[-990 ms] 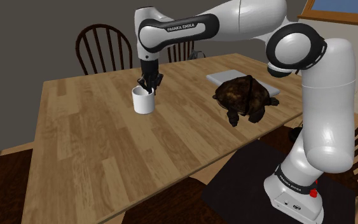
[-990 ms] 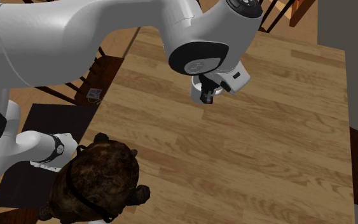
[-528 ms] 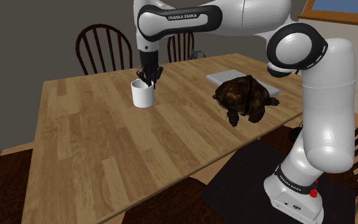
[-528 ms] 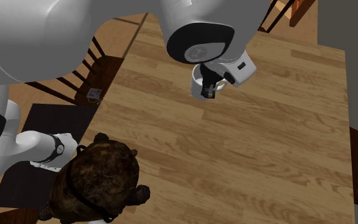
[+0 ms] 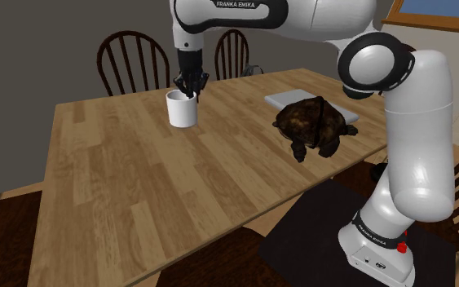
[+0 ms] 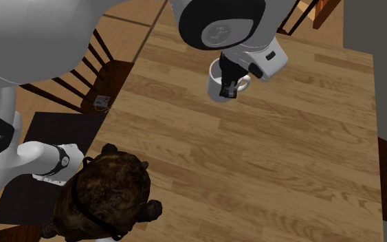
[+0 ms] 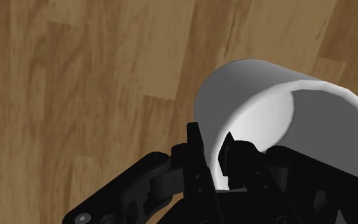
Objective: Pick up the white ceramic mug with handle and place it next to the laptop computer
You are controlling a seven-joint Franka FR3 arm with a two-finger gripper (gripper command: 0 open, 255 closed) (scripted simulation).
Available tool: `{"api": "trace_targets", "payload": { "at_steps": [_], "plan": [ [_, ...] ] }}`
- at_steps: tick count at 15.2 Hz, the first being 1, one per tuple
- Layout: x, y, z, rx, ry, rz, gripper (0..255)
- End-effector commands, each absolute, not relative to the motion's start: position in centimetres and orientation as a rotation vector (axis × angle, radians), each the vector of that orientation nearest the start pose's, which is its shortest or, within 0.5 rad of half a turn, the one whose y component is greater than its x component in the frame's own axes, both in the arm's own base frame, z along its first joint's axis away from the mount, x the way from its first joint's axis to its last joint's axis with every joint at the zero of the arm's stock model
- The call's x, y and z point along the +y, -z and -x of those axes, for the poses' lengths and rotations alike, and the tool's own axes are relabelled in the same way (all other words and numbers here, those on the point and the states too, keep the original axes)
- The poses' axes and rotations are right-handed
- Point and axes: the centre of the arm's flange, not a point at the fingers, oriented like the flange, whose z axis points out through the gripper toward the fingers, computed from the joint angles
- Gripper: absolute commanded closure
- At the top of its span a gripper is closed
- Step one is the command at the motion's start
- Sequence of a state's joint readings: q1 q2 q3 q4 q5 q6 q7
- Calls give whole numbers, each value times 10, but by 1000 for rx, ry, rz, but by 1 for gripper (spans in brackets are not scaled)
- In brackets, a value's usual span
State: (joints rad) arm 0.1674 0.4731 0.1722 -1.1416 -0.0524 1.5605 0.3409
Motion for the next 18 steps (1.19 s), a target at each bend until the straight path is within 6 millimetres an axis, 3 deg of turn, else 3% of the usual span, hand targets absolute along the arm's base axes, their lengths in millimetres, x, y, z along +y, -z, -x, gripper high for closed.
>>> {"api": "trace_targets", "payload": {
  "at_steps": [1,2,18],
  "plan": [
    [196,-544,-657,27,-84,3132,255],
    [196,-546,-657,27,-84,3132,255],
    [9,-563,-562,27,-84,3132,255]
  ]
}}
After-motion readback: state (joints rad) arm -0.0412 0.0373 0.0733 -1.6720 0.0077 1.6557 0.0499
